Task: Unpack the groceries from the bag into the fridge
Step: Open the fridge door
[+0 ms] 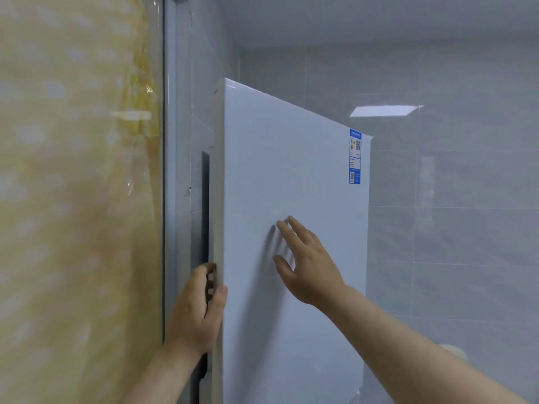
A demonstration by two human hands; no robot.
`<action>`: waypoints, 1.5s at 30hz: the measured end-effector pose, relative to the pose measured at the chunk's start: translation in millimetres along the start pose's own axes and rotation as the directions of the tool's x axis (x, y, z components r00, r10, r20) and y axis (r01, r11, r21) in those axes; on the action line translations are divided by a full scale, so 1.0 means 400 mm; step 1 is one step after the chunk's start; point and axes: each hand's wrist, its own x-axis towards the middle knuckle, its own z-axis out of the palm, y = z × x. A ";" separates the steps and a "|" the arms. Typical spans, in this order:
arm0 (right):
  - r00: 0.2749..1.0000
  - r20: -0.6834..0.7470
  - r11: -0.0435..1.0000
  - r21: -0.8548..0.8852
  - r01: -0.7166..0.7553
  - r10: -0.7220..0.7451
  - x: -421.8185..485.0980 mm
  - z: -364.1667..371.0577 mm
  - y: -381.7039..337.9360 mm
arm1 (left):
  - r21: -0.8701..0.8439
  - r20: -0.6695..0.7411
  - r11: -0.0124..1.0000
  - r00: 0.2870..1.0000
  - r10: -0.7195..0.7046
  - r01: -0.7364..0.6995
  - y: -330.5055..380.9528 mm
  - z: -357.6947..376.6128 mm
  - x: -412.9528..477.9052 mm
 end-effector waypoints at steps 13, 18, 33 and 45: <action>0.998 -0.039 0.999 -0.017 -0.047 0.046 -0.118 -0.166 -0.006 | 0.043 0.104 0.937 0.934 0.342 -0.348 0.177 0.014 -0.078; 0.993 -0.106 0.998 0.016 -0.054 0.056 -0.160 -0.237 0.002 | 0.014 0.132 0.898 0.891 0.434 -0.439 0.222 0.039 -0.098; 0.935 -0.354 0.992 -0.114 -0.046 0.003 -0.297 -0.438 0.059 | -0.044 -0.008 0.786 0.787 0.616 -0.616 0.382 0.110 0.066; 0.849 -0.510 0.874 -0.466 -0.136 -0.139 -0.398 -0.534 0.115 | -0.159 -0.013 0.737 0.748 0.664 -0.657 0.469 0.285 0.146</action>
